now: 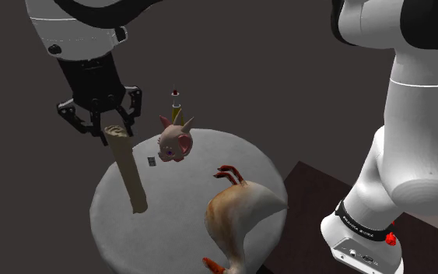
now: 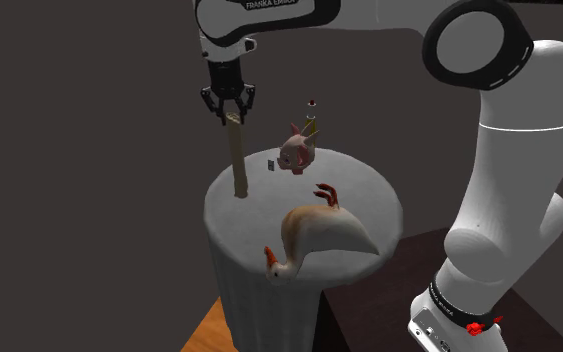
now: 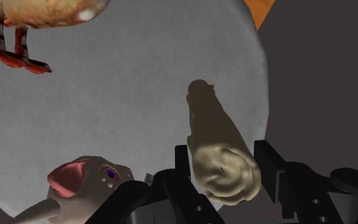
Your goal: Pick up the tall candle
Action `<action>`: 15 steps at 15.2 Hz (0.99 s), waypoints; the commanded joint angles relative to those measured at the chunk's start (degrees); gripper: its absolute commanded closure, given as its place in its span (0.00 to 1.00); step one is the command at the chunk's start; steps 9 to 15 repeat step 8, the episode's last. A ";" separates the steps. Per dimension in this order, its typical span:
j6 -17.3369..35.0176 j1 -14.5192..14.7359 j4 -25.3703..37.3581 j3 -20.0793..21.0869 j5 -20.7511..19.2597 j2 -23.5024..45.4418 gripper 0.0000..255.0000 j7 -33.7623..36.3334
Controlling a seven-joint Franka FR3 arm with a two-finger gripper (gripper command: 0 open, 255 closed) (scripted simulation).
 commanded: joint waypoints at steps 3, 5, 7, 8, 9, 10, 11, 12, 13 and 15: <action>-3.34 0.48 3.78 0.06 -0.17 0.45 1.00 -0.21; -5.05 0.80 5.81 0.09 -0.33 0.79 1.00 -0.26; -6.05 1.00 7.01 0.10 -0.43 1.01 1.00 -0.29; -6.06 1.01 7.03 0.10 -0.44 1.02 1.00 -0.28; -6.06 1.01 7.03 0.10 -0.44 1.02 1.00 -0.28; -6.06 1.01 7.03 0.10 -0.44 1.02 1.00 -0.28; -6.06 1.01 7.03 0.10 -0.44 1.02 1.00 -0.28; -6.06 1.01 7.03 0.10 -0.44 1.02 1.00 -0.28; -6.06 1.01 7.03 0.10 -0.44 1.02 1.00 -0.28; -6.06 1.01 7.03 0.10 -0.44 1.02 1.00 -0.28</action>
